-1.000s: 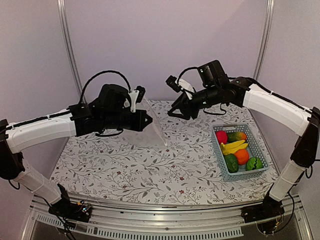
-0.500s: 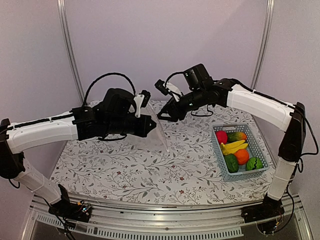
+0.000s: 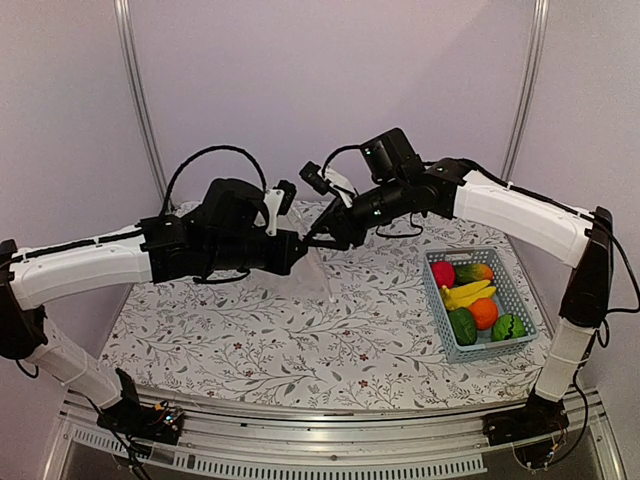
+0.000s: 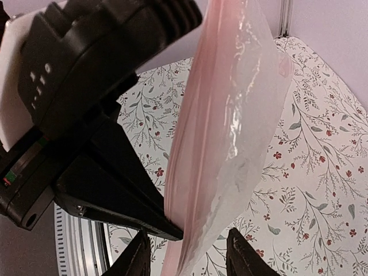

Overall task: Place the food in the zip-top bag and seal the zipper
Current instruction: Open the zipper food storage bag.

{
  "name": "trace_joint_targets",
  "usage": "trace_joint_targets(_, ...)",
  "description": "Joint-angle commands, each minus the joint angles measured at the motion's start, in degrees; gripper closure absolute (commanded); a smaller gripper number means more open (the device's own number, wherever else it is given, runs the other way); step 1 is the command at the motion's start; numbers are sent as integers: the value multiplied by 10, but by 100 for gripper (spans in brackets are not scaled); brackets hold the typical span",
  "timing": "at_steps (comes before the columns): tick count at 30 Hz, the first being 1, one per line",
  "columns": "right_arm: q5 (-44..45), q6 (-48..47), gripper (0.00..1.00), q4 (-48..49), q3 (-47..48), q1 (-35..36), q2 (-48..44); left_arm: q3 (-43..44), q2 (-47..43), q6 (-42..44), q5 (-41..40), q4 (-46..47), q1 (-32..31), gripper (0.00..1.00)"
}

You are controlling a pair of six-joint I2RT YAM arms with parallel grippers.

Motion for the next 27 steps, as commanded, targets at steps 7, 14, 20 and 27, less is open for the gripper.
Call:
trace_joint_targets(7, 104, 29, 64, -2, 27, 9, 23, -38, -57, -6, -3, 11, -9, 100)
trace_joint_targets(14, 131, 40, 88, -2, 65, 9, 62, -64, -83, -22, -1, 35, -10, 100)
trace_joint_targets(20, 126, 44, 100, -3, 79, 12, 64, -84, -105, -71, -83, 51, -10, 84)
trace_joint_targets(27, 178, 35, 100, -2, 76, 39, 55, -91, -101, -144, -192, 87, -10, 44)
